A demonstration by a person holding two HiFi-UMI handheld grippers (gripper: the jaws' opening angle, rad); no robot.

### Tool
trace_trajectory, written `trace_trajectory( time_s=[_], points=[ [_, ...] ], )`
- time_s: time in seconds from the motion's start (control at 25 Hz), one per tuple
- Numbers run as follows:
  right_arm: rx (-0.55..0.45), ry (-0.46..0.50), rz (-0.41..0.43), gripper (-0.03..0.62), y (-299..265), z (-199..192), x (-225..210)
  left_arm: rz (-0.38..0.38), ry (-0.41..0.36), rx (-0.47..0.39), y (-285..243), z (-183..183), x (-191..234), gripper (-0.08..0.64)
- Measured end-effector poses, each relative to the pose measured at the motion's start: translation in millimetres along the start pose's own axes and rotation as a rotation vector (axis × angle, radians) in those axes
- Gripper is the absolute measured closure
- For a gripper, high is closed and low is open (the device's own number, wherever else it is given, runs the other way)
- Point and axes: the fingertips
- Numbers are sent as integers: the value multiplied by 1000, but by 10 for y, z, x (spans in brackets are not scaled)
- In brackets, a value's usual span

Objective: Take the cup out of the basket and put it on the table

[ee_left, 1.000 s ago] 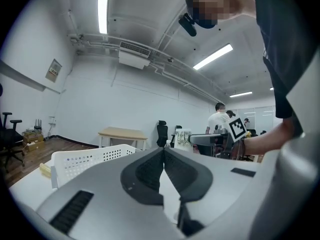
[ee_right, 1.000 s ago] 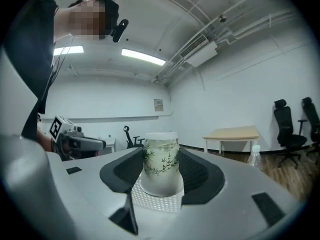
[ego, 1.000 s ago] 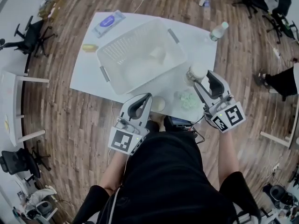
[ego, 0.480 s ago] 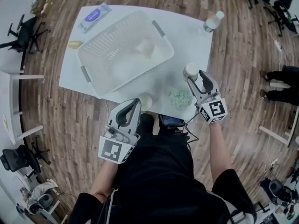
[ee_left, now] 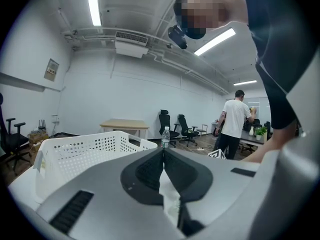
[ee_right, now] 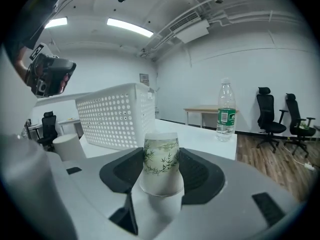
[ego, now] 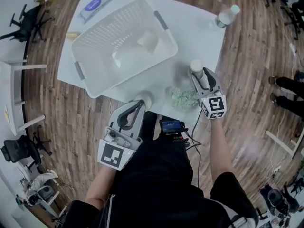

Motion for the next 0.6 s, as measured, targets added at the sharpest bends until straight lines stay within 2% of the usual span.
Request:
trace_trajectory(
  time_s=[0.28, 0.44, 0.6],
  points=[
    [32, 8, -14, 364, -54, -193, -33, 5, -12, 21, -13, -42, -7, 551],
    [46, -5, -20, 295, -4, -238, -14, 11, -12, 18, 9, -36, 21, 551],
    [39, -11, -21, 293, 119, -160, 17, 14, -8, 2, 35, -19, 27, 551]
  ],
)
Point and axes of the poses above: the fingertips, and each gripper's own axes: y backward along the fingers, x to its left, z out of its top, and after that the axes turned 8 degrees about -y, right-handed
